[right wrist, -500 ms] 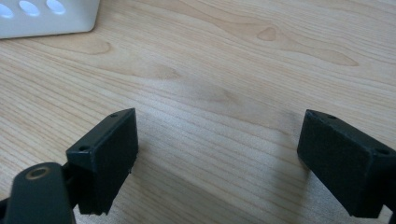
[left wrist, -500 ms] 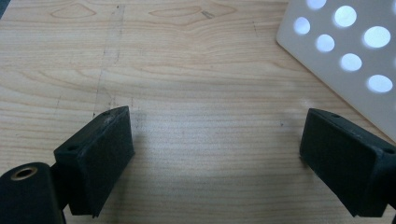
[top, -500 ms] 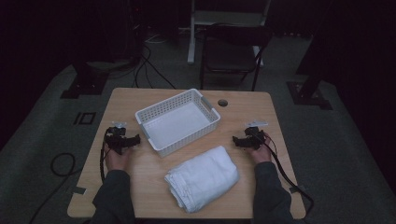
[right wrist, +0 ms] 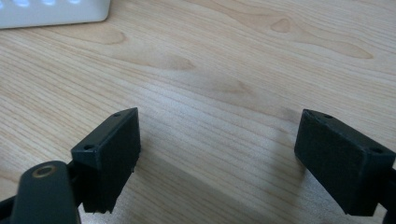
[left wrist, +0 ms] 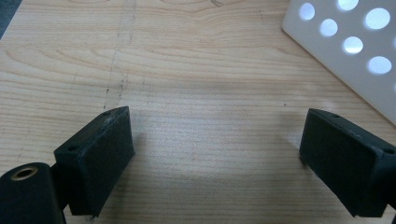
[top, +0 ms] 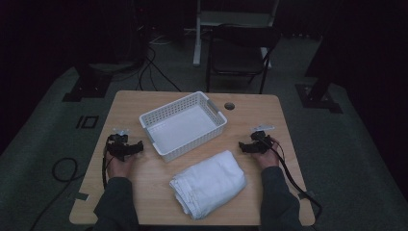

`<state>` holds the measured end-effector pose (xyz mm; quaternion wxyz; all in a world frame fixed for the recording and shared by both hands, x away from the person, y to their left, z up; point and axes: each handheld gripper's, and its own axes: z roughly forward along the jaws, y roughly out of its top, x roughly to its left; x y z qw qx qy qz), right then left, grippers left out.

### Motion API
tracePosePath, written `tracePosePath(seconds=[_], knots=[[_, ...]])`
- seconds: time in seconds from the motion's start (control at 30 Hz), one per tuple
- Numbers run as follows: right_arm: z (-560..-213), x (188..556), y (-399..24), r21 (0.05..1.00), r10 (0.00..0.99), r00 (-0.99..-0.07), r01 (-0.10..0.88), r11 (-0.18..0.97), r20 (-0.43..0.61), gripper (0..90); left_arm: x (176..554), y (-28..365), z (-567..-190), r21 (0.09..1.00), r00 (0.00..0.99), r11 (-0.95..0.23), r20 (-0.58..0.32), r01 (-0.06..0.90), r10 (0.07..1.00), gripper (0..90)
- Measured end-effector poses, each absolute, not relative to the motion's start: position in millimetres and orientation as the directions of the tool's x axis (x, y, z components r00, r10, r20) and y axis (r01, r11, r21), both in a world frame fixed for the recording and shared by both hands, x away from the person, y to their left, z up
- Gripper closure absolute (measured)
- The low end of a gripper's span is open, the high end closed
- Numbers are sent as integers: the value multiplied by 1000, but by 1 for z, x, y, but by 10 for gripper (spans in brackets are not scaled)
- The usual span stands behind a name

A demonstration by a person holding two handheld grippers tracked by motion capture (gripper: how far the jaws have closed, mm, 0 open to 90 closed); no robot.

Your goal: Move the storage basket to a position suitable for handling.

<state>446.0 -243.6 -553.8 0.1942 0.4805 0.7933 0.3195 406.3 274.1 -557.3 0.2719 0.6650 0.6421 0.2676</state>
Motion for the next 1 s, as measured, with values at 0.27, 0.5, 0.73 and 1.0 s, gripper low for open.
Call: tracePosePath(seconds=[0.27,0.5,0.73,1.0], knots=[[-552,445,-242,681,885,-466,647,342,-1,152,406,274,-557,705,30,-26,7,708,1000,94],[-549,444,-243,676,898,-439,662,324,0,246,404,274,-556,700,59,-47,7,713,998,119],[-544,441,-240,688,897,-443,649,325,-7,286,403,274,-555,697,67,-52,6,715,998,148],[-528,436,-238,723,890,-456,611,321,-9,312,403,275,-556,703,75,-58,6,709,997,148]])
